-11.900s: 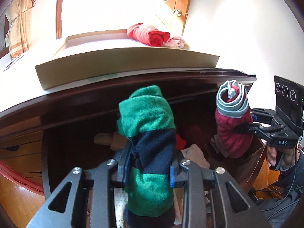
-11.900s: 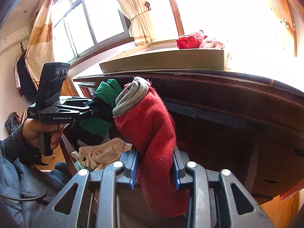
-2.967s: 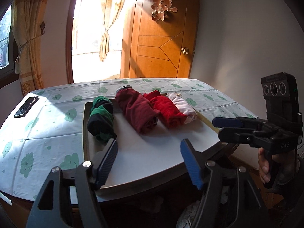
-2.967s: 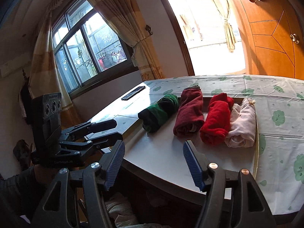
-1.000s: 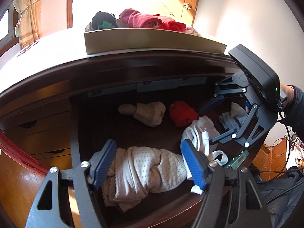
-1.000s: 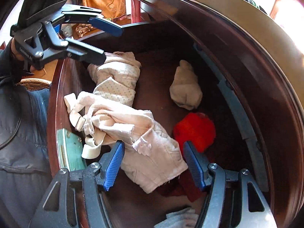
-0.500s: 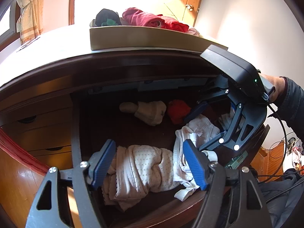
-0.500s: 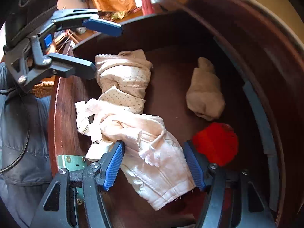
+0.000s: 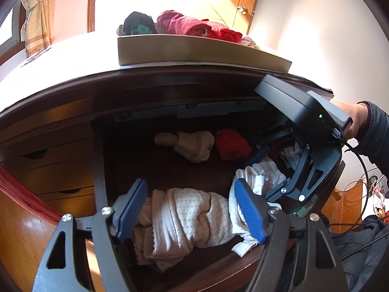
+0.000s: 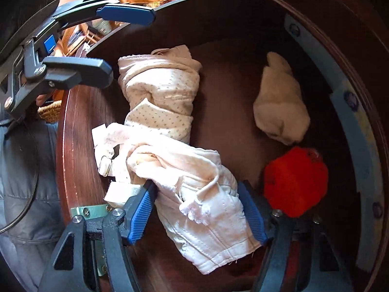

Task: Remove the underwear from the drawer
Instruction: 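Grasp the cream underwear with the right tool while the left tool grasps the dotted beige underwear, then lift the cream and dotted beige underwear out of the drawer with both tools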

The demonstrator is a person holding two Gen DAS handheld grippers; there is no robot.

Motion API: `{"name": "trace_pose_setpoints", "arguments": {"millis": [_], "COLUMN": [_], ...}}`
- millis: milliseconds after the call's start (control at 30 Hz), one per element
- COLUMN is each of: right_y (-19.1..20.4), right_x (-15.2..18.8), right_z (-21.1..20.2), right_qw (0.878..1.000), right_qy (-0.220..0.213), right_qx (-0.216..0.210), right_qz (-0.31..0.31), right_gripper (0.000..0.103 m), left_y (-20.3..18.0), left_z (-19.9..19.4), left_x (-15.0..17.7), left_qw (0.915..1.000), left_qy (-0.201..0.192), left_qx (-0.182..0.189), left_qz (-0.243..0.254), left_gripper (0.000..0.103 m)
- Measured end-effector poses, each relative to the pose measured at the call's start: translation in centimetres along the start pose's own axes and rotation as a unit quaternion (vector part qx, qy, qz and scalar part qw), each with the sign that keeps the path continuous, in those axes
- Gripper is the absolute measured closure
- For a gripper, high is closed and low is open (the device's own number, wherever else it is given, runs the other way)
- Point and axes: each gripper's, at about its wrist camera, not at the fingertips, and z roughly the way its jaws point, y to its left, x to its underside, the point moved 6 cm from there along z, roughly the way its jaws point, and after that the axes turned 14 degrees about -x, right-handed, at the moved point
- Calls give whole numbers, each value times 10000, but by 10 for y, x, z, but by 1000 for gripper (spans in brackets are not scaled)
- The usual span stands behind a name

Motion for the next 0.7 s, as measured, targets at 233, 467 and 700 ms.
{"name": "trace_pose_setpoints", "arguments": {"millis": [233, 467, 700], "right_y": [14, 18, 0], "right_x": [24, 53, 86], "right_z": [-14, -48, -66], "right_qw": [9960, 9789, 9536], "right_qy": [-702, -1800, -2473], "right_qx": [386, 420, 666], "right_qz": [407, 868, 1580], "right_gripper": [68, 71, 71], "left_y": [-7, -23, -39], "left_z": [9, 19, 38], "left_x": [-2, -1, 3], "left_qw": [9982, 9899, 9742], "left_qy": [188, 539, 981], "left_qx": [-136, -87, -150], "left_qz": [550, 1310, 2025], "left_gripper": [28, 28, 28]}}
